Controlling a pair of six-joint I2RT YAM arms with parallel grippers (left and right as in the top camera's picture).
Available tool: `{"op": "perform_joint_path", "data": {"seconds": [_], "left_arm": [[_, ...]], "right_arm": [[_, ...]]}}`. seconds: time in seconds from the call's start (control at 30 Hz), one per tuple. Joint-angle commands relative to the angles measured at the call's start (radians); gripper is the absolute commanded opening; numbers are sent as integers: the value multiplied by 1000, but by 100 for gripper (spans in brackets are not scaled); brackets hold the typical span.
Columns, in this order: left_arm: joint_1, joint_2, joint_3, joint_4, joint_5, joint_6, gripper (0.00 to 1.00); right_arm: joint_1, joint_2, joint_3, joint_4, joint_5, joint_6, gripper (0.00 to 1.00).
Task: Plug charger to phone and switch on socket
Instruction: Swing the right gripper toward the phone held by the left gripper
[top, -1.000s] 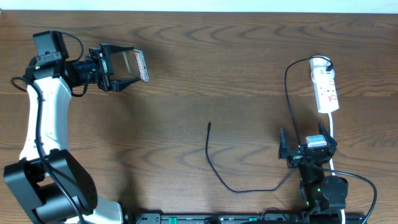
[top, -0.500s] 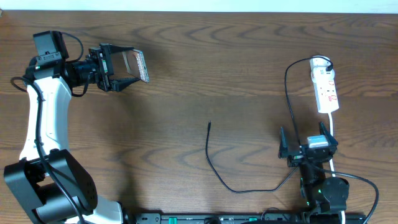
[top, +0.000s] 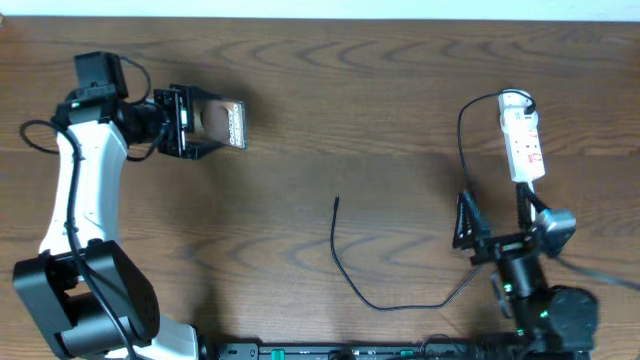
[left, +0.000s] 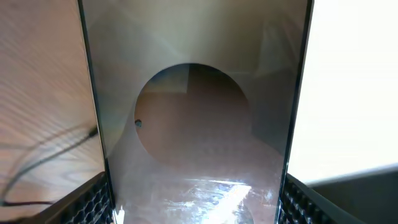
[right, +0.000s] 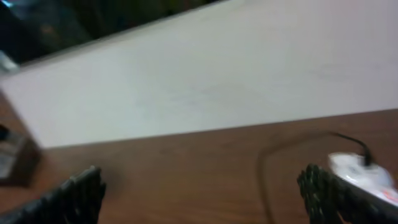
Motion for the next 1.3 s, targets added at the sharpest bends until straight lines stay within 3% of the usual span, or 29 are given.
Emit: {"op": "perform_joint_path", "data": {"seconds": [0.0, 0.27, 0.43, 0.63, 0.73, 0.83, 1.07, 1.27], "left_arm": [[-25, -36, 12, 2, -103, 16, 7], [-69, -36, 12, -36, -238, -3, 7], [-95, -36, 12, -73, -336, -25, 8], [-133, -36, 12, -84, -418, -82, 7], [-160, -36, 12, -89, -489, -117, 7], [-192, -36, 12, -89, -554, -161, 7], [-259, -36, 12, -87, -595, -248, 7], [-293, -36, 12, -88, -643, -251, 8]], "right_arm": [[-6, 213, 188, -43, -160, 79, 99], [1, 887, 582, -53, -781, 97, 99], [40, 1257, 717, 113, -993, 174, 99], [121, 1608, 735, 586, -978, 715, 99], [184, 1717, 735, 829, -993, 824, 99], [261, 1793, 735, 967, -979, 858, 99], [402, 1852, 735, 967, -876, 863, 99], [468, 1852, 735, 967, -810, 863, 99]]}}
